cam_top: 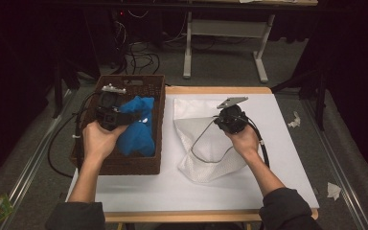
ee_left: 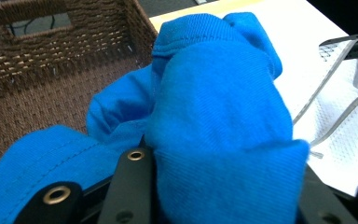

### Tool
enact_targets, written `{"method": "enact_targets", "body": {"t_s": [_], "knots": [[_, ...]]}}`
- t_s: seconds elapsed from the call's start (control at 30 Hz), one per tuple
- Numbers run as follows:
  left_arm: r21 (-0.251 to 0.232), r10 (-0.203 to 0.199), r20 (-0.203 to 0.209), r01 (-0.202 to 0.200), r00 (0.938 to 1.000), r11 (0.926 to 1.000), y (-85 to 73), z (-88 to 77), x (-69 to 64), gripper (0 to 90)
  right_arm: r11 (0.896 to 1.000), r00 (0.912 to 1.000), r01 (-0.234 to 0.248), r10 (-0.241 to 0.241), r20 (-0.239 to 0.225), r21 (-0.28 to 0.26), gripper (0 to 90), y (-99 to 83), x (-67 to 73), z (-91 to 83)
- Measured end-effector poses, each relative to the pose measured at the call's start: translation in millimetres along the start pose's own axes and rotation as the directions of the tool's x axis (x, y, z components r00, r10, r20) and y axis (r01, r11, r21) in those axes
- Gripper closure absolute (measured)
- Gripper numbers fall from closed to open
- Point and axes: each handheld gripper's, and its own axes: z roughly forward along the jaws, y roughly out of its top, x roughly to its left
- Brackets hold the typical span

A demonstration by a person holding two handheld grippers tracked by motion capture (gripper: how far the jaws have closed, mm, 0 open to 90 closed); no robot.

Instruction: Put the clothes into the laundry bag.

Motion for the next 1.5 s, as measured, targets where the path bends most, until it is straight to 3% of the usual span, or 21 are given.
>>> {"method": "enact_targets", "body": {"t_s": [0.1, 0.27, 0.53, 0.73, 0.9, 1.07, 1.4, 1.5], "knots": [[0.005, 0.043, -0.016, -0.042, 0.9990, 0.9991, 1.9, -2.6, -7.6, 65.9, 1.000, 1.0000, -0.001, 0.001, -0.004, -0.006, 89.6, -0.1, -1.2, 0.1], [-0.013, 0.045, 0.016, -0.045, 0.9989, 0.9989, 4.1, -4.7, -14.5, 65.9, 1.000, 0.9999, -0.010, 0.010, -0.011, -0.002, 89.6, -0.4, -1.6, 2.3], [-0.020, 0.071, 0.012, -0.071, 0.9974, 0.9973, 9.3, -7.2, -25.9, 65.8, 1.000, 0.9998, -0.015, 0.015, -0.011, -0.007, 89.6, -1.1, -4.6, 1.8], [-0.025, 0.089, 0.039, -0.088, 0.9953, 0.9958, 14.3, -9.6, -37.0, 65.8, 1.000, 0.9995, -0.030, 0.030, -0.011, -0.004, 89.6, -1.3, -4.8, 0.4], [-0.048, 0.096, 0.067, -0.092, 0.9932, 0.9945, 16.1, -11.9, -43.8, 65.8, 1.000, 0.9998, -0.016, 0.016, -0.013, -0.002, 89.6, -0.8, -3.9, 4.0], [-0.052, 0.113, 0.092, -0.109, 0.9893, 0.9927, 16.5, -13.2, -51.0, 65.8, 0.999, 0.9978, -0.048, 0.048, -0.046, -0.018, 89.6, -0.3, -5.0, 4.1], [-0.069, 0.136, 0.143, -0.128, 0.9803, 0.9894, 22.6, -14.3, -66.2, 65.8, 0.999, 0.9979, -0.048, 0.047, -0.045, -0.017, 89.6, 0.0, -6.6, 4.5], [-0.084, 0.154, 0.171, -0.141, 0.9733, 0.9865, 24.4, -14.6, -74.1, 65.8, 0.998, 0.9975, -0.054, 0.053, -0.046, -0.021, 89.6, 0.1, -6.6, 3.6]]}}
